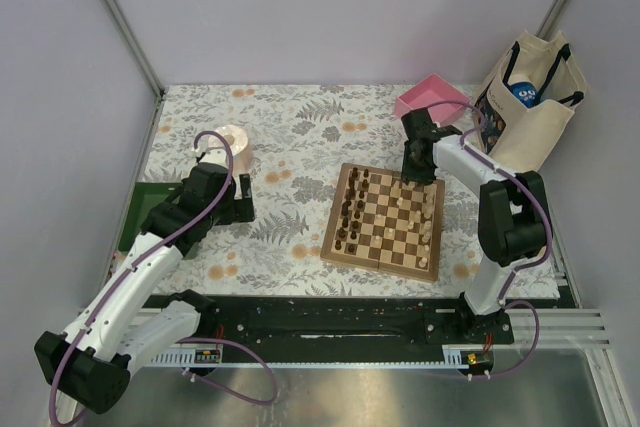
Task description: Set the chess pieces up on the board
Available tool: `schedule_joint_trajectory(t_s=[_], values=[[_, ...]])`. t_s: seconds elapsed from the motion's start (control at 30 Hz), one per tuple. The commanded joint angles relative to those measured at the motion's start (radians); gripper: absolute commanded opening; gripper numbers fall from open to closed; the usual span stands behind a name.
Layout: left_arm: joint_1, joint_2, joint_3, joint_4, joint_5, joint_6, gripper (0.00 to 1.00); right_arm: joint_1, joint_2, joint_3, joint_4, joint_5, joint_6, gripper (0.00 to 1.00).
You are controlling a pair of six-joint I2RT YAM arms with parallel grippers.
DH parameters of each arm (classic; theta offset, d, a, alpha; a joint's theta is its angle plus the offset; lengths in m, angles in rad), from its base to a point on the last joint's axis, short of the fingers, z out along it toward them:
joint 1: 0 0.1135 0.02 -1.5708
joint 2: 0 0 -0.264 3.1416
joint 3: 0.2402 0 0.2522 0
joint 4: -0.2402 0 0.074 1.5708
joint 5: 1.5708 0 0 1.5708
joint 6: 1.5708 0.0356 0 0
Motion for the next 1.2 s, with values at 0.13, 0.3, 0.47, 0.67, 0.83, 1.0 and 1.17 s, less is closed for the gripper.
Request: schedule_joint_trajectory(t_s=[0.13, 0.3, 0.47, 0.67, 0.83, 1.0, 1.17], values=[[0.004, 0.004, 0.004, 0.043, -0.008, 0.007, 0.99, -0.043, 0.040, 0.039, 0.051, -0.034, -0.022, 0.38], [0.004, 0.007, 0.004, 0.043, -0.007, 0.007, 0.99, -0.046, 0.042, 0.036, 0.062, -0.049, -0.031, 0.33], [0.004, 0.009, 0.003, 0.042, -0.007, 0.007, 0.99, -0.052, 0.037, 0.034, 0.065, -0.040, -0.029, 0.21], [0.005, 0.012, 0.004, 0.042, -0.004, 0.007, 0.99, -0.056, 0.031, 0.028, 0.063, -0.026, -0.026, 0.21], [0.004, 0.013, 0.003, 0.043, 0.000, 0.007, 0.99, -0.058, 0.016, 0.016, 0.063, -0.017, -0.022, 0.21], [0.004, 0.012, 0.003, 0.043, -0.002, 0.007, 0.99, -0.060, 0.002, 0.011, 0.060, -0.007, -0.022, 0.21], [0.004, 0.015, 0.003, 0.043, -0.002, 0.007, 0.99, -0.066, 0.002, 0.005, 0.060, -0.013, -0.020, 0.21]])
